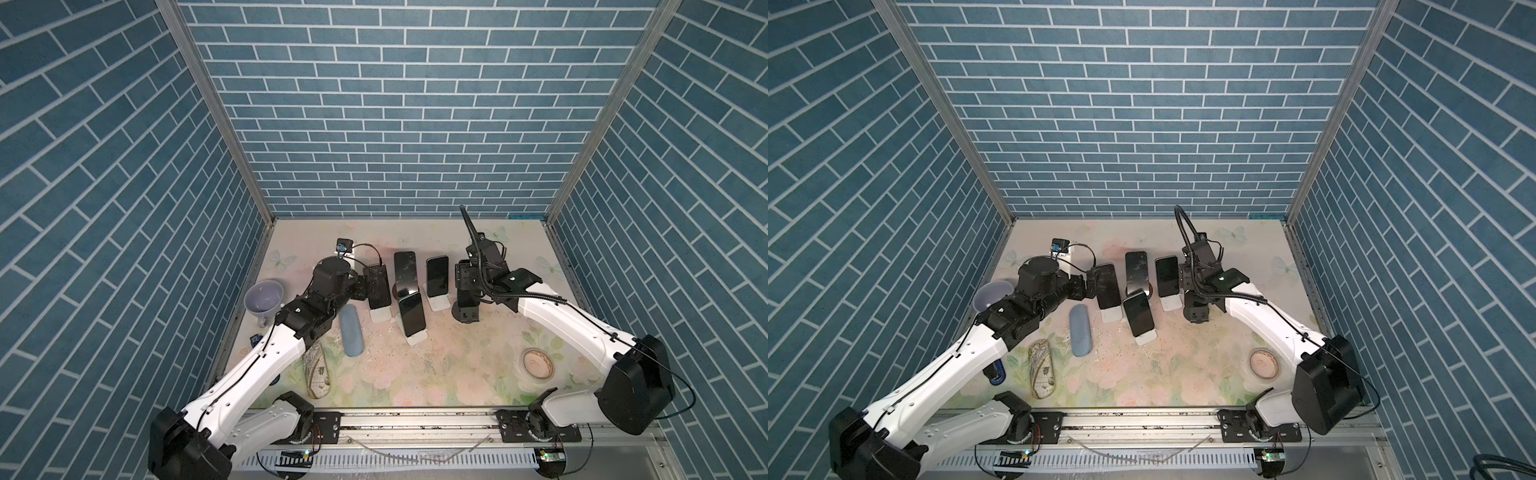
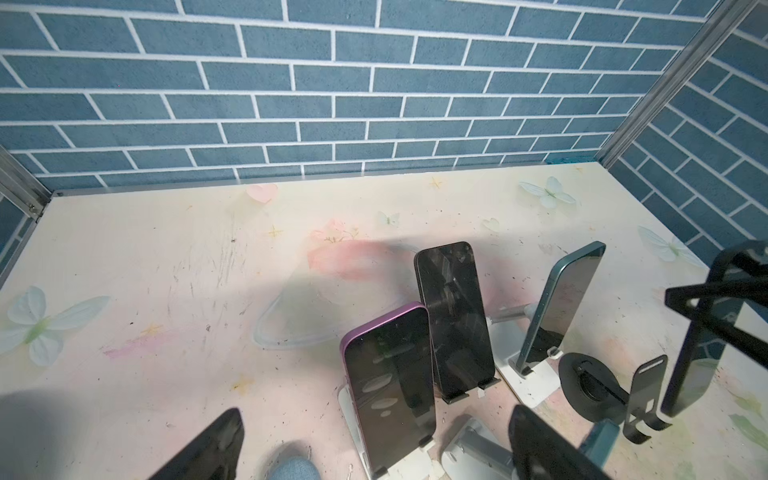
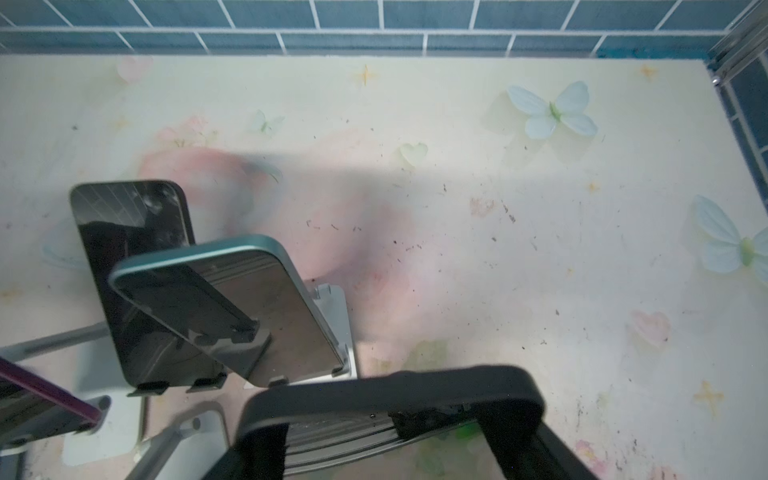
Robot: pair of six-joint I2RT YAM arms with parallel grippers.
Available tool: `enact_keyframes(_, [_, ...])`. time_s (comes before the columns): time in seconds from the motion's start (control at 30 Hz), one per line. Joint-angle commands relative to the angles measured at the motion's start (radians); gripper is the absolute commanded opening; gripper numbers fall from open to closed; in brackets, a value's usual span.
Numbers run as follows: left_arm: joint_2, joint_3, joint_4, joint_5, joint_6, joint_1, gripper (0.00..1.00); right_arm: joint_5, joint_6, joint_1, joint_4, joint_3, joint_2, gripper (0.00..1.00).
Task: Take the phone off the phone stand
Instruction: 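Lift the black phone up off the round stand with the right gripper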
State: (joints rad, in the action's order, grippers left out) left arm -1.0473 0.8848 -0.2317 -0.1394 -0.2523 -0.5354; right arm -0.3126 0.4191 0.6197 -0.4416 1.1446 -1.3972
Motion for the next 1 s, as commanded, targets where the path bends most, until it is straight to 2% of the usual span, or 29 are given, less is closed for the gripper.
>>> enact_keyframes(0.0, [0.006, 0.005, 0.003, -0.001, 0.007, -0.005, 1.00, -0.041, -0.011, -0.004, -0.085, 0.092, 0.030, 0.41])
enact_keyframes(0.3, [0.005, 0.023, -0.001, 0.027, 0.005, -0.005, 1.00, -0.008, -0.032, -0.123, -0.208, 0.198, 0.021, 0.40])
enact_keyframes(0.47, [0.019, 0.008, 0.020, 0.026, -0.004, -0.007, 1.00, 0.029, -0.053, -0.228, -0.213, 0.153, 0.021, 0.37])
enact_keyframes(0.7, [0.013, 0.016, 0.021, 0.034, -0.012, -0.007, 1.00, 0.050, -0.099, -0.332, -0.189, 0.075, -0.034, 0.39])
enact_keyframes(0.97, [0.013, 0.029, 0.022, 0.045, -0.016, -0.007, 1.00, 0.136, -0.147, -0.390, -0.140, 0.061, -0.165, 0.42])
